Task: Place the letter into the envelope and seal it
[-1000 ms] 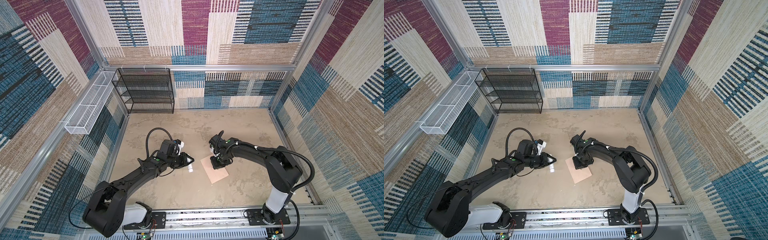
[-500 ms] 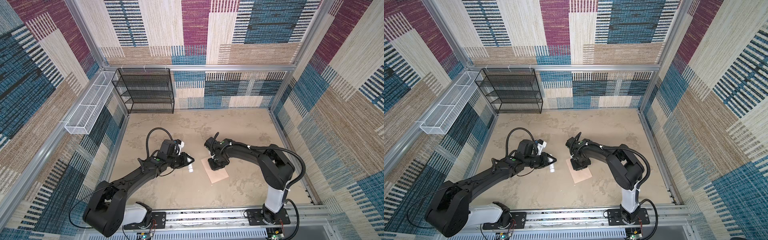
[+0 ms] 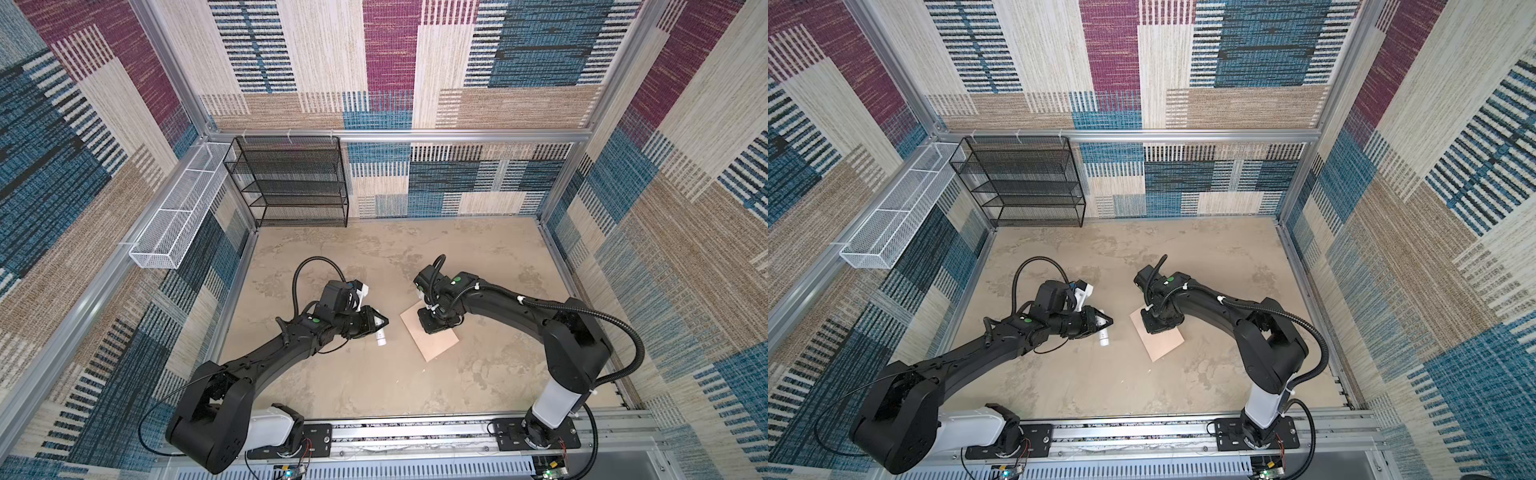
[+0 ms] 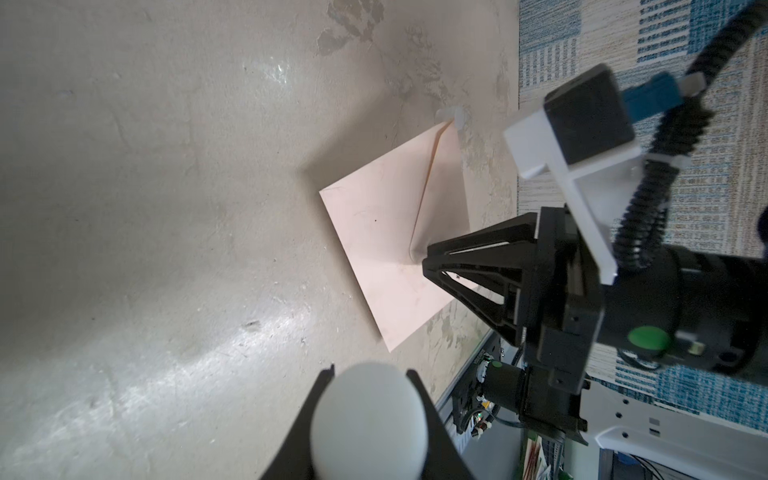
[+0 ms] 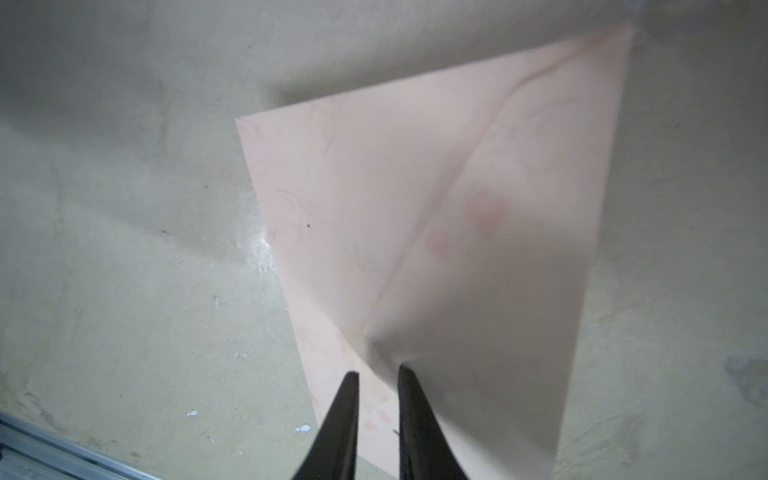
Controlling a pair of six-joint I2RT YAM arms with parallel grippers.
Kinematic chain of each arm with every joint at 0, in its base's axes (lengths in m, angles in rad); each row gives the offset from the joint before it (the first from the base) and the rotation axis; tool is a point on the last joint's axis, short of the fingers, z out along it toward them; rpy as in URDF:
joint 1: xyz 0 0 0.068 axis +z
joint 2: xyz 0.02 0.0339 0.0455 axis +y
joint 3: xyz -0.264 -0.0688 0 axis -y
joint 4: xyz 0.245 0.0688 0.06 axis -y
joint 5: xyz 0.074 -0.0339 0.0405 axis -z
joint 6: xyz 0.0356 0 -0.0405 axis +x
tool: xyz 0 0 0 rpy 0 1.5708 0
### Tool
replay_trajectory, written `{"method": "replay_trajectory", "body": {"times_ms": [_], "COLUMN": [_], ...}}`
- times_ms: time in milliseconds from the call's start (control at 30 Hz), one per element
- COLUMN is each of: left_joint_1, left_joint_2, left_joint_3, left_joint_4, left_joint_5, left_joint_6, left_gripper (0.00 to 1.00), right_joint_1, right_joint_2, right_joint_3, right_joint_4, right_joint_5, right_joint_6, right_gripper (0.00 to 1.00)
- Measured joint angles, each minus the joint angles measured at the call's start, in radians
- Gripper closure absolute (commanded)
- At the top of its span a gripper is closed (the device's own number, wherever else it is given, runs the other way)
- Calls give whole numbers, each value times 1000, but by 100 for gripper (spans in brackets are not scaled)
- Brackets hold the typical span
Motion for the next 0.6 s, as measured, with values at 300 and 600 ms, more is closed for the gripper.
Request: {"method": "replay_trajectory", "body": {"times_ms": [300, 600], "left_joint_1": [-1, -44], "left_joint_2": [25, 205], "left_joint_3": [0, 35], "left_joint_4": [24, 153], "left_joint_5": [1, 27], "left_joint_6": [-3, -24], "left_gripper": [89, 91], "right_joint_1": [-1, -2], "right_joint_2": [6, 49], "right_joint_3": [-14, -32], "right_joint_4": [16, 56], "right_joint_5": [-75, -114], "right_joint_6": [-11, -22], "right_gripper": [90, 90]}}
